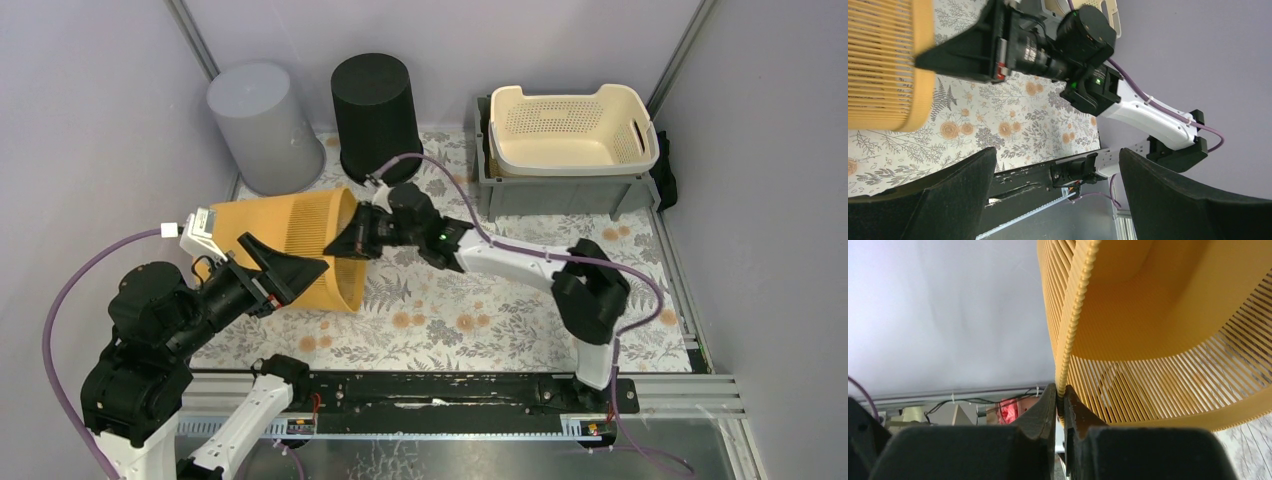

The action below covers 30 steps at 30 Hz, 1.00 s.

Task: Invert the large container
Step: Turn the container upside down at the center of the board.

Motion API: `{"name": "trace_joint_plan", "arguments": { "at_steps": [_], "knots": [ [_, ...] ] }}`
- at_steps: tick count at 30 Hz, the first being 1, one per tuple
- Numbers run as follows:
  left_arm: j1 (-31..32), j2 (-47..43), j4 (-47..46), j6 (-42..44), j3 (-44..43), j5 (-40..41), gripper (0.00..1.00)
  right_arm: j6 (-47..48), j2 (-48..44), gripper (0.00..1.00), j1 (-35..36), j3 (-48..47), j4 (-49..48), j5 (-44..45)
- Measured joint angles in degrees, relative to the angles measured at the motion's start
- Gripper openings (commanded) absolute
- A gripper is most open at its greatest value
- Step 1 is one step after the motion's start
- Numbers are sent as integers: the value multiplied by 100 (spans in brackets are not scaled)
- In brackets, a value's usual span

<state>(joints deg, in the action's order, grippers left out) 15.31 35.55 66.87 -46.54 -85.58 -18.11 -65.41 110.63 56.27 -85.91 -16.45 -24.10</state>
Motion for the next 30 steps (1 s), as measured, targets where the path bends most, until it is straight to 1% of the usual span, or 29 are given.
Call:
{"name": "trace_joint_plan", "arguments": {
  "at_steps": [5,9,11,13,20,25,30],
  "knots": [
    [0,-20,0,-4,0,-2,100,-17,-1034,4,-227,1421,-400,-52],
    [0,-33,-2,-7,26,-9,100,-31,-1655,8,-483,2092,-485,-136],
    [0,-37,-2,-17,50,-15,100,-46,-1856,11,-584,2308,-505,-221],
    [0,-39,-4,-35,63,-15,100,-72,-1971,18,-654,2461,-542,-302],
    [0,-48,-4,-46,87,-17,100,-258,-2000,35,-695,2610,-660,-553],
    [0,-48,-4,-46,87,-22,100,-546,-1937,42,-706,2608,-866,-713],
    [0,-48,-4,-46,87,-57,100,-837,-1635,43,-710,2494,-1058,-855]
  ]
}}
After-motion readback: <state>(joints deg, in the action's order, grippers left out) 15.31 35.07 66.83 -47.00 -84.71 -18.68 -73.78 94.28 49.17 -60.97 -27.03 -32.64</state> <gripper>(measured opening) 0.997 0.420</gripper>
